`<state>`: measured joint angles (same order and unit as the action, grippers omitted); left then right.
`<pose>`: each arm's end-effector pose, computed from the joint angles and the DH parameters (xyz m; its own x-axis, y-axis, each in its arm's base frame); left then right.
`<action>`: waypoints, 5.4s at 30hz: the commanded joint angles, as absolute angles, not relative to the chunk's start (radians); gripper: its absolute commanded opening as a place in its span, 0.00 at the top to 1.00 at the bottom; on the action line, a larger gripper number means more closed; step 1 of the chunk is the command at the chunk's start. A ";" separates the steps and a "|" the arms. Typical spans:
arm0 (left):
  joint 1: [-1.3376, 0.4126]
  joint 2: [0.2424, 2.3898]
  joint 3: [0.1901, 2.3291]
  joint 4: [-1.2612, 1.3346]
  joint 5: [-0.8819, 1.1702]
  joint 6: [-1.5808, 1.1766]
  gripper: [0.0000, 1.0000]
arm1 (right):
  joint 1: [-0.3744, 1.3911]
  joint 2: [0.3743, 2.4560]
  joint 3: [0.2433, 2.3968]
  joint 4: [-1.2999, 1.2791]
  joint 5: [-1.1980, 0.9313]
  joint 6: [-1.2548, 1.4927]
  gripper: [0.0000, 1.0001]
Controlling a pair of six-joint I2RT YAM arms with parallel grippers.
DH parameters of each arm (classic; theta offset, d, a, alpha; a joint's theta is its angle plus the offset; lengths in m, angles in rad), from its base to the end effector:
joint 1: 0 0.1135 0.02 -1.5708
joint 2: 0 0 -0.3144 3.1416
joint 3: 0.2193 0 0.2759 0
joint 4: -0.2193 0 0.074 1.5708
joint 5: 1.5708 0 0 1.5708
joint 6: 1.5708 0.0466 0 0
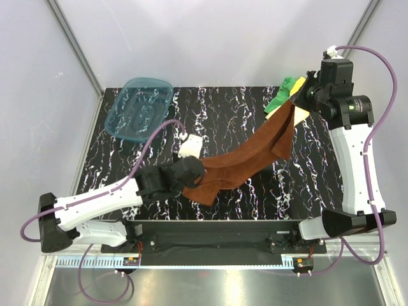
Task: Roll the towels
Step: Flatten the towel
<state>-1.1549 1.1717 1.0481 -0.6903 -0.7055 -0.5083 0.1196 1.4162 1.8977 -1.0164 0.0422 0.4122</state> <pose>0.1277 -0.2143 0.3500 -0.5079 0.2330 -0.8293 0.3083 0.9481 0.0776 0.2844 0.0322 0.5406 -0.4970 0.3434 -0.7969 0.1266 0.9372 0.3250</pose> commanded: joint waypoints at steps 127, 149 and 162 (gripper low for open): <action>-0.264 1.692 0.960 -0.075 -0.167 -0.411 0.44 | 0.127 1.431 0.933 -0.397 -0.344 0.514 0.44; -0.296 1.755 1.072 -0.236 -0.225 -0.400 1.00 | 0.127 1.393 0.894 -0.413 -0.334 0.500 0.47; -0.403 1.710 1.117 -0.374 -0.590 -0.405 0.08 | 0.127 1.399 0.870 -0.402 -0.336 0.497 0.47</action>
